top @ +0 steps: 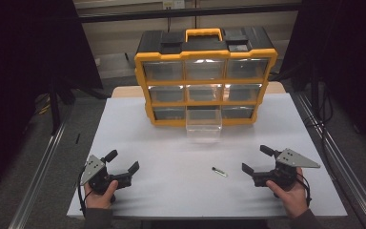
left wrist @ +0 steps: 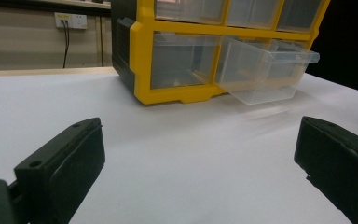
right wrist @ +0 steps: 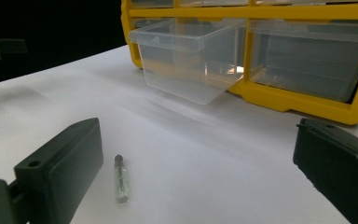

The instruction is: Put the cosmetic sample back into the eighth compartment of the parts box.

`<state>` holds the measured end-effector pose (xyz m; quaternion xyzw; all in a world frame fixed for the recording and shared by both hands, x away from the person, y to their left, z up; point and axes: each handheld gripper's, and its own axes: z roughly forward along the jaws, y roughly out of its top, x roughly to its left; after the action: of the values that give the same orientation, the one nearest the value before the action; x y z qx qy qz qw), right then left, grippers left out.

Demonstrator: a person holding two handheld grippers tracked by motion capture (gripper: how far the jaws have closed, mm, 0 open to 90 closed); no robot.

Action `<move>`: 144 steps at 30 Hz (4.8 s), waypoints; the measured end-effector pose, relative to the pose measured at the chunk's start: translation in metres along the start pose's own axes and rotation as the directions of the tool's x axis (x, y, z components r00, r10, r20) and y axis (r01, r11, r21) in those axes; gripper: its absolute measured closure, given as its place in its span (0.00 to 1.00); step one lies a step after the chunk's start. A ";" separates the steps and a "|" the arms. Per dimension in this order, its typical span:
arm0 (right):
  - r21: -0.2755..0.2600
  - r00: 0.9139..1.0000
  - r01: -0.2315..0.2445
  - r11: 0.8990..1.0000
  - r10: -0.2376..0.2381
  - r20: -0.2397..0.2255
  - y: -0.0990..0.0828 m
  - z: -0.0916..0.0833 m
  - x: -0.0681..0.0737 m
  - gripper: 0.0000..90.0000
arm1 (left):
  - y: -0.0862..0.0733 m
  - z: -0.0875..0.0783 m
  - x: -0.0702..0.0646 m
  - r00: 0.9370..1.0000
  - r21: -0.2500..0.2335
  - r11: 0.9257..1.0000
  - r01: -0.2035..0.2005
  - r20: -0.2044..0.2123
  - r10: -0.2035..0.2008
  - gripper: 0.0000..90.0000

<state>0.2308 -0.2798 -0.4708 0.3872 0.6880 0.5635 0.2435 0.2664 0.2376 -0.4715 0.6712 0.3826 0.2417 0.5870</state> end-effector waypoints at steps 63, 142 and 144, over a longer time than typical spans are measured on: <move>0.377 0.976 0.034 0.926 0.050 -0.211 0.010 0.068 0.024 0.55 | 0.000 0.001 -0.002 1.000 0.012 1.000 -0.017 0.009 0.017 0.02; 0.452 0.928 0.070 0.889 0.108 -0.355 0.082 0.089 0.014 0.90 | 0.000 0.002 -0.003 0.999 0.023 0.999 -0.027 0.021 0.027 0.02; 0.452 0.928 0.067 0.890 0.111 -0.355 0.083 0.089 0.014 0.90 | 0.000 0.002 -0.003 1.000 0.020 1.000 -0.023 0.021 0.022 0.02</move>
<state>0.3132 -0.2105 -0.4109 0.3276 0.8297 0.4519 0.0046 0.2663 0.2336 -0.4717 0.6839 0.3713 0.2374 0.5815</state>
